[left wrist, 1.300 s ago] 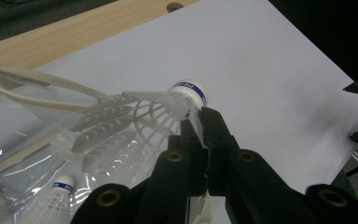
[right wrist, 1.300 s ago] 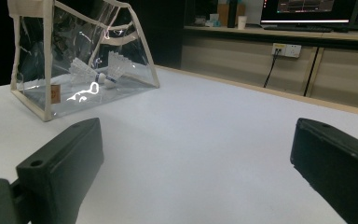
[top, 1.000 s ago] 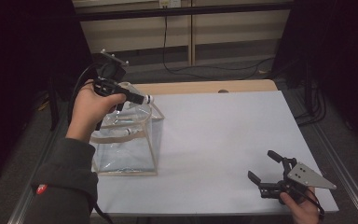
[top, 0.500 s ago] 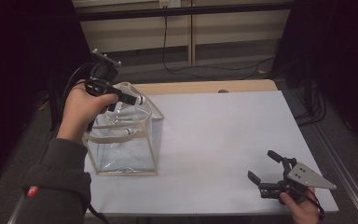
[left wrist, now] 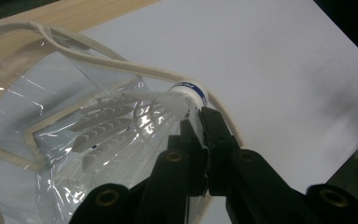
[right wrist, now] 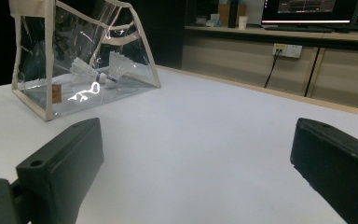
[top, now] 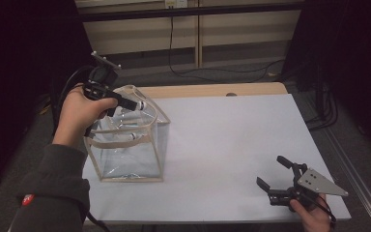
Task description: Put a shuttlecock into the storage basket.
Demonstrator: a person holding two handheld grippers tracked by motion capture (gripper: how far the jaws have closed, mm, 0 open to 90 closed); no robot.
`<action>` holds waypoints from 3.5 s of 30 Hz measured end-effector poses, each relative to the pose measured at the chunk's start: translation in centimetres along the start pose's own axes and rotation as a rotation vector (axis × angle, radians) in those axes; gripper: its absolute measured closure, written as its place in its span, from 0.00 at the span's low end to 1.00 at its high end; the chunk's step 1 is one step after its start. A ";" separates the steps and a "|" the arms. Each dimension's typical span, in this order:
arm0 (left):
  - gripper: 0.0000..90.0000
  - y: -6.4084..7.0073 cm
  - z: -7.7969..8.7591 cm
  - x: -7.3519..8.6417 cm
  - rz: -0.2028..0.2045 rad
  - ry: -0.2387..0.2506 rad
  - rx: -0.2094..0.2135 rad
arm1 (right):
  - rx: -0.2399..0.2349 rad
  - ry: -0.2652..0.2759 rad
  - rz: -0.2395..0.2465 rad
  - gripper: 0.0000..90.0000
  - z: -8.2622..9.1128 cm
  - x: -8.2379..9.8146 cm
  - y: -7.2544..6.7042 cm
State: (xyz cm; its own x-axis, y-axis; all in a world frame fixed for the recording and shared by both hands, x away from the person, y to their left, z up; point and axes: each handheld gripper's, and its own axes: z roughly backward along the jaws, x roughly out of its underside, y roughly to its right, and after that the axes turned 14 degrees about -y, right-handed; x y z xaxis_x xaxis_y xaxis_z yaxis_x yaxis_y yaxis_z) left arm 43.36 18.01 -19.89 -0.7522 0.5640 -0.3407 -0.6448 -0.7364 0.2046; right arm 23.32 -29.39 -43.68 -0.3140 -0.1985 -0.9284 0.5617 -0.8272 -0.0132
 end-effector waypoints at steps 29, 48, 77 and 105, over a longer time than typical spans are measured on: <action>0.98 -1.5 -0.1 1.1 0.056 -0.033 -0.021 | -0.001 0.001 -0.001 0.03 0.0 0.0 0.0; 0.98 -2.5 -1.0 1.4 0.084 -0.053 -0.034 | -0.002 0.002 0.000 0.02 0.0 0.0 0.0; 0.97 -3.6 -3.6 1.5 0.109 -0.069 -0.030 | -0.004 0.002 0.001 0.02 0.0 0.0 0.0; 0.98 -4.2 -5.2 1.7 0.131 -0.087 -0.022 | -0.004 -0.001 0.006 0.02 -0.1 0.0 -0.1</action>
State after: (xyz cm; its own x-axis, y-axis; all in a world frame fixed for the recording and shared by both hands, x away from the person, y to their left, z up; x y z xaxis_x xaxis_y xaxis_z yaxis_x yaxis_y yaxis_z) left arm 45.50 20.14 -26.12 -0.8393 0.4917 -0.2318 -0.5377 -0.8136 0.2212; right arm 23.31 -29.29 -43.70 -0.3113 -0.2045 -0.9280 0.5671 -0.8236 -0.0088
